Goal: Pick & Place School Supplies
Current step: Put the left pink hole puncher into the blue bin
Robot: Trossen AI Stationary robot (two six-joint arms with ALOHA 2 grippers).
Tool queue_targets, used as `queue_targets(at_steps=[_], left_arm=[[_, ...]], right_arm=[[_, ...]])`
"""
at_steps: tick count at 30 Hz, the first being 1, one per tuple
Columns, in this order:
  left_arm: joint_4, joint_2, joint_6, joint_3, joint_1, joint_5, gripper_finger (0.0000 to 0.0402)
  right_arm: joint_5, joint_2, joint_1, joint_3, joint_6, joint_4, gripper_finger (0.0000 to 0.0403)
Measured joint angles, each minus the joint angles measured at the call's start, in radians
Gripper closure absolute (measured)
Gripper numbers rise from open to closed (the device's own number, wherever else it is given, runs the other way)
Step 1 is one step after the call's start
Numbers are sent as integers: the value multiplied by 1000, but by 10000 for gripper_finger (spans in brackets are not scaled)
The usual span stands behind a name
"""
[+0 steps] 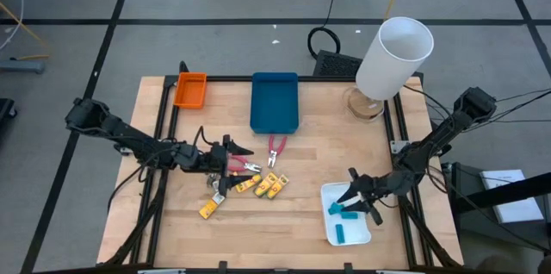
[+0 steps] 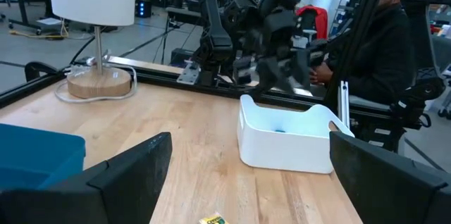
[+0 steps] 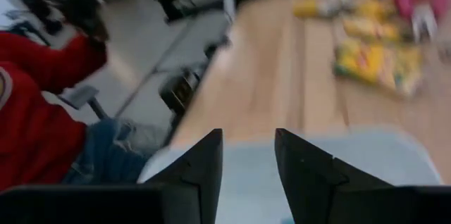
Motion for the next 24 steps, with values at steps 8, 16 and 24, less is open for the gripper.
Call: queue_targets(at_steps=[8, 16, 24], left_arm=[[1, 0, 0, 0, 0, 0, 14], [-12, 0, -183, 0, 0, 0, 14], [-81, 0, -268, 1, 10, -123, 14]], right_arm=[[2, -44, 0, 0, -340, 181, 284], [4, -82, -1, 0, -638, 374, 283], [250, -82, -45, 0, -640, 352, 280]])
